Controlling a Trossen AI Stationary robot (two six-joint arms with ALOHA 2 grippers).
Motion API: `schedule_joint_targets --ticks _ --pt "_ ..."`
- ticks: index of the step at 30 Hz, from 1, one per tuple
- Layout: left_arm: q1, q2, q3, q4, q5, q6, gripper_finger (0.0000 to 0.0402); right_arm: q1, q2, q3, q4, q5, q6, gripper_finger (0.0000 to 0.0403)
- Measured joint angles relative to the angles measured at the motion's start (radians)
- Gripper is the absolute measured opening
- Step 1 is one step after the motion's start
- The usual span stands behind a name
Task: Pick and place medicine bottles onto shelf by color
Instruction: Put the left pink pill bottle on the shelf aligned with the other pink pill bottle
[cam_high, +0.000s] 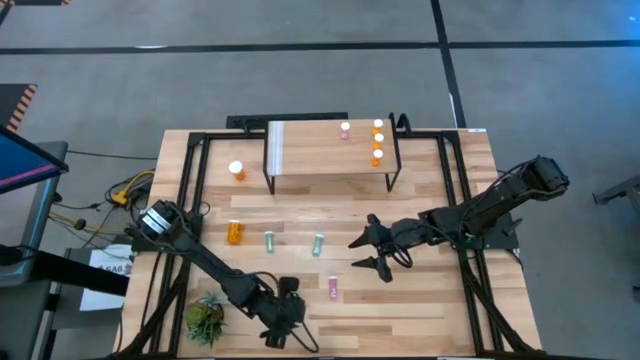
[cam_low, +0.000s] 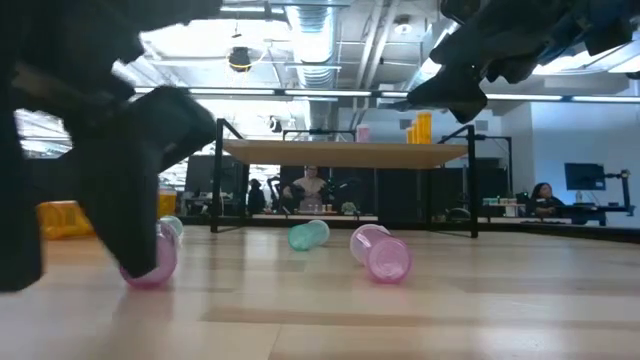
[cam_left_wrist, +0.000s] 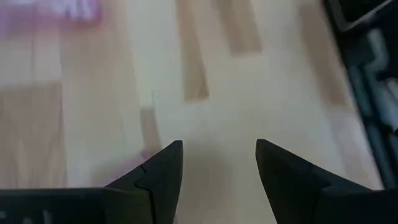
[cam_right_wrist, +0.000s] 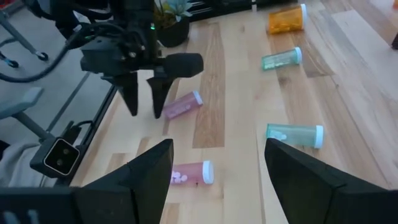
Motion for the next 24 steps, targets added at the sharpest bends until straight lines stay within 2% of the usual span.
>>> schedule_joint_targets --ticks 12,17,20,24 --pt "-0.026 -0.047 -0.002 -0.258 -0.034 -0.173 0.0189 0.000 0.000 0.000 0.000 0.000 0.004 0.0276" --pt "-0.061 -0.109 -0.001 -0.406 -0.188 -0.320 0.0189 0.000 0.000 0.000 -0.001 0.001 0.008 0.0276" --pt "-0.067 -0.135 -0.001 -0.404 -0.318 -0.454 0.0189 0.000 0.000 0.000 0.002 0.003 0.008 0.0276" --pt "-0.066 -0.127 -0.001 -0.336 -0.341 -0.554 0.0189 0.000 0.000 0.000 0.004 0.003 0.011 0.0276"
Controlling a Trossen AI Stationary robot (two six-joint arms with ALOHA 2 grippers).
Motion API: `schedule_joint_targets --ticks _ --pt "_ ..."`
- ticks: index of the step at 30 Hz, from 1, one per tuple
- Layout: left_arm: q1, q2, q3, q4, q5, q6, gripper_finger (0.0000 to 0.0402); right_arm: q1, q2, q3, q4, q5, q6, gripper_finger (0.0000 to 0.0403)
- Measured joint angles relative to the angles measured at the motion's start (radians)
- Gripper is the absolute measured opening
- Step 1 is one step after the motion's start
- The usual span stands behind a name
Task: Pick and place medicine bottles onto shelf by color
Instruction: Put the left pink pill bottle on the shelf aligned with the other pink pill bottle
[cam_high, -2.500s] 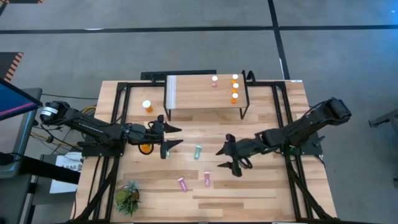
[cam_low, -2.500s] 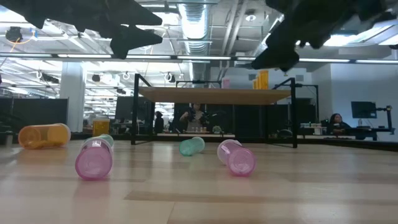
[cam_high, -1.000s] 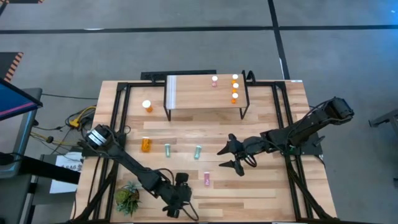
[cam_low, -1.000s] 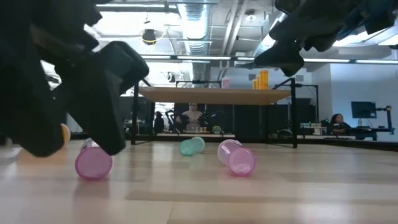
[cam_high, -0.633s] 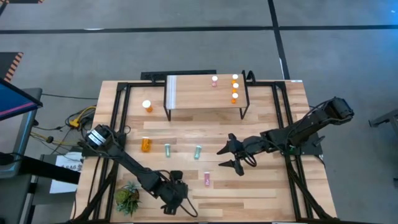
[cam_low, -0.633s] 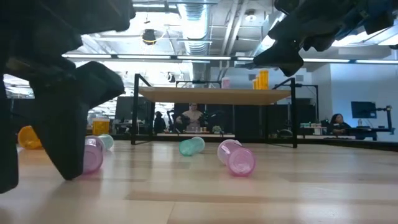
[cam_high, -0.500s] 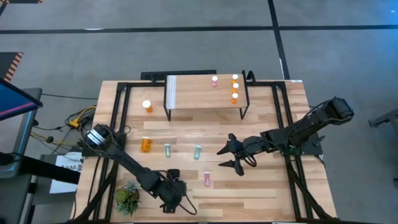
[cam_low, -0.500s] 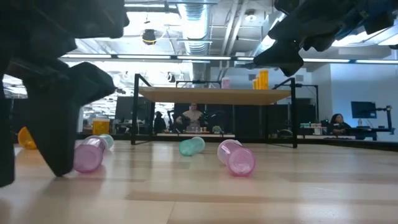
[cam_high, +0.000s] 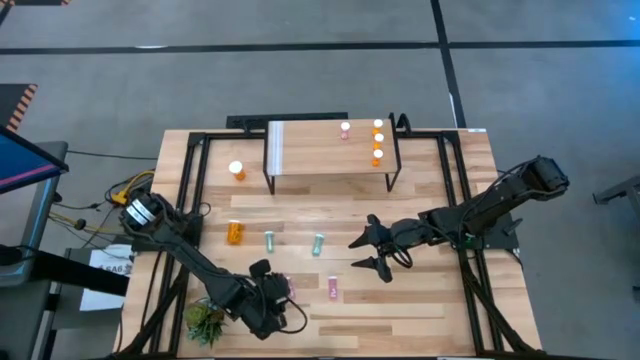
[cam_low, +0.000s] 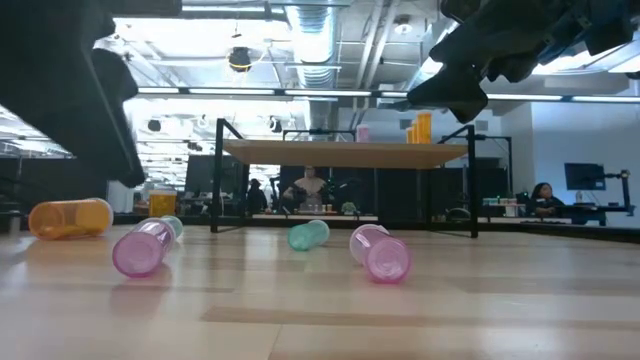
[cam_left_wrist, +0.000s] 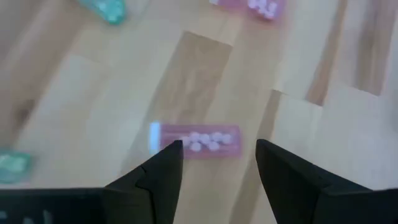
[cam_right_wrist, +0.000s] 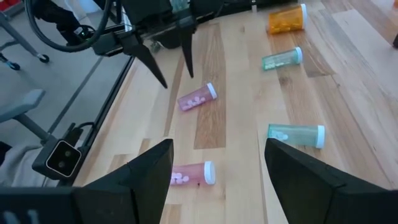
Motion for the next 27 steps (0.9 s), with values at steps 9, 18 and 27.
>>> schedule_joint_targets --ticks 9,18,27 --pt "0.044 0.000 0.000 -0.010 0.004 -0.189 0.0189 0.000 0.000 0.000 0.004 0.001 -0.001 0.0276" --pt "0.076 0.000 0.000 0.104 0.090 0.075 0.0189 0.000 0.000 0.000 0.004 0.002 -0.001 0.0276" --pt "0.054 0.033 -0.033 0.166 0.105 0.192 0.0189 0.000 0.000 0.000 0.006 0.002 0.000 0.0276"
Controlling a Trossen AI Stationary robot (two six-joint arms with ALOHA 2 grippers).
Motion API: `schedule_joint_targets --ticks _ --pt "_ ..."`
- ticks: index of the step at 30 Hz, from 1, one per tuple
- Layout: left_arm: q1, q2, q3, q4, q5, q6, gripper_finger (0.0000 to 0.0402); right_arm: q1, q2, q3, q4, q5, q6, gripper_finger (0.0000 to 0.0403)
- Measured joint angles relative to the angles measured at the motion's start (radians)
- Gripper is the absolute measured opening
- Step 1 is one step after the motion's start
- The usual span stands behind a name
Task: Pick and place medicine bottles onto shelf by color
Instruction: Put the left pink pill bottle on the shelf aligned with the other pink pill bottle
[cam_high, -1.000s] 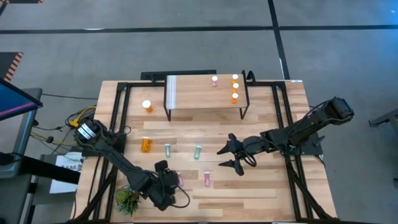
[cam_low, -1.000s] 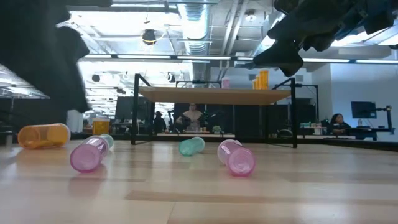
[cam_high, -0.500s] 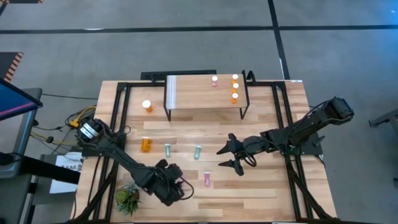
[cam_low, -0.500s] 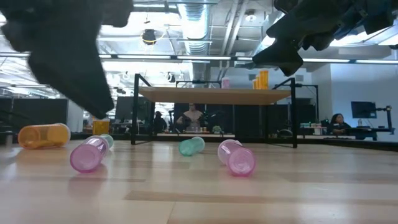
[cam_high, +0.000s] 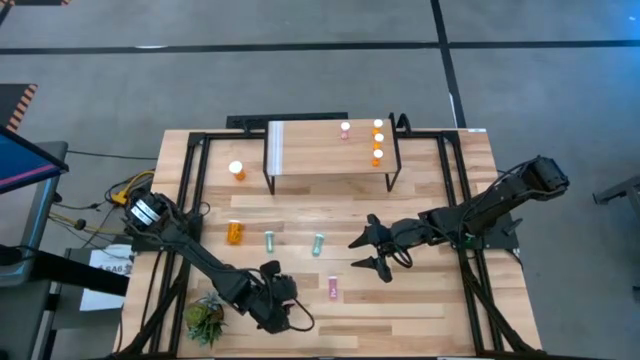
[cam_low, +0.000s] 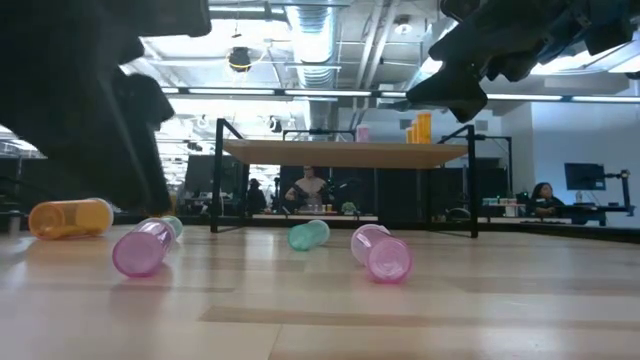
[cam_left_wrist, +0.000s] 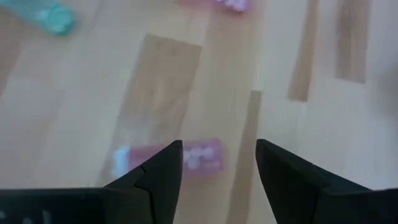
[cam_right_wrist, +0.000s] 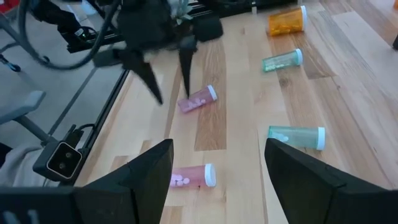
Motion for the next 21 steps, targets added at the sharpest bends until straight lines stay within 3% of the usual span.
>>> schedule_joint_targets --ticks 13,17,21 --pt "-0.007 0.052 0.001 -0.014 0.113 0.065 0.0189 0.000 0.000 0.004 0.033 -0.002 0.015 0.0276" --pt "-0.031 0.052 0.048 -0.139 0.098 0.052 0.0189 0.000 0.000 0.004 0.033 -0.002 0.015 0.0276" --pt "-0.067 0.048 0.139 -0.346 0.016 -0.003 0.0189 0.000 0.000 0.004 0.033 -0.002 0.015 0.0276"
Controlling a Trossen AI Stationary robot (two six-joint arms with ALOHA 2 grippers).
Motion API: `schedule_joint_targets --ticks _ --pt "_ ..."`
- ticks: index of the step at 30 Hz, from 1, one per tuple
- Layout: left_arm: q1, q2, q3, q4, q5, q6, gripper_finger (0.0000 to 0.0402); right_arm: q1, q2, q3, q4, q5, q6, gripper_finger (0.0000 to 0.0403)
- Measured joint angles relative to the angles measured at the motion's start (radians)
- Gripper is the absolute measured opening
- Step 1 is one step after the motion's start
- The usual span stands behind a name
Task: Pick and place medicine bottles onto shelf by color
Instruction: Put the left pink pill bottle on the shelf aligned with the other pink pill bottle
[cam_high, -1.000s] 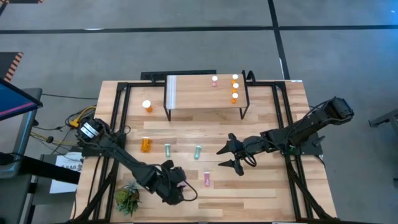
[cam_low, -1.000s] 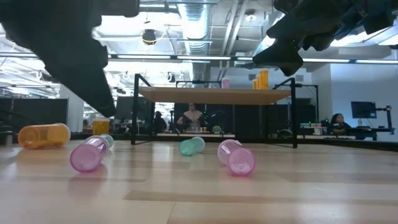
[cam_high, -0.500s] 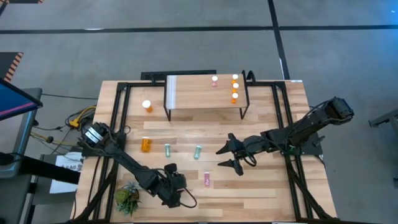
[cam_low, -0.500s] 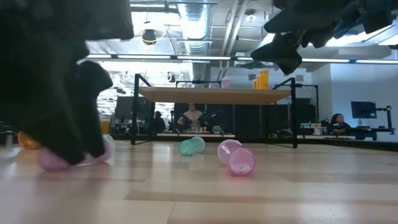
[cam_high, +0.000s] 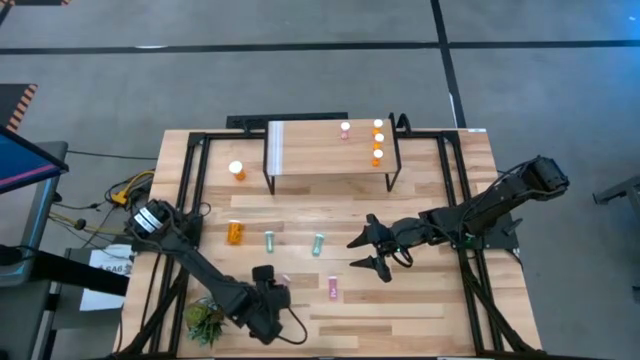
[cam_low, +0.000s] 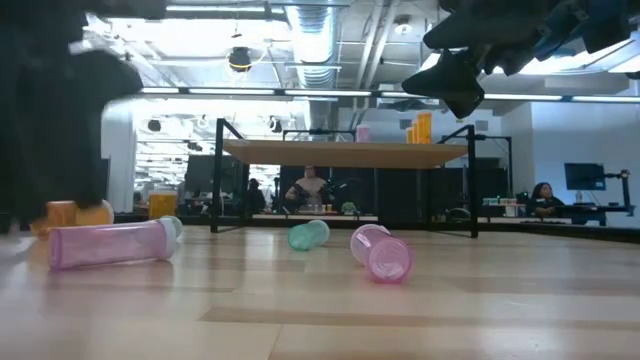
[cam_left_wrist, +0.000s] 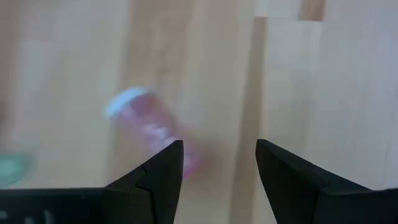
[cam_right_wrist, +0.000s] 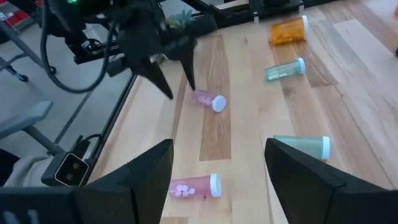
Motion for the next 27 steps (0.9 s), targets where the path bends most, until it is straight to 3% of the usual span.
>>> schedule_joint_targets --ticks 5,15,20,27 --pt "-0.025 -0.003 0.057 -0.107 -0.110 -0.154 0.0189 0.000 0.000 0.000 0.000 0.000 0.000 0.0276" --pt "0.023 0.001 -0.038 -0.104 -0.064 -0.342 0.0189 0.000 0.000 0.000 0.000 -0.001 0.000 0.0276" --pt "0.046 0.001 -0.096 -0.020 0.014 -0.352 0.0189 0.000 0.000 0.000 0.000 -0.002 0.000 0.0276" --pt "0.049 0.000 -0.119 0.034 0.019 -0.250 0.0189 0.000 0.000 0.000 0.000 -0.002 0.000 0.0276"
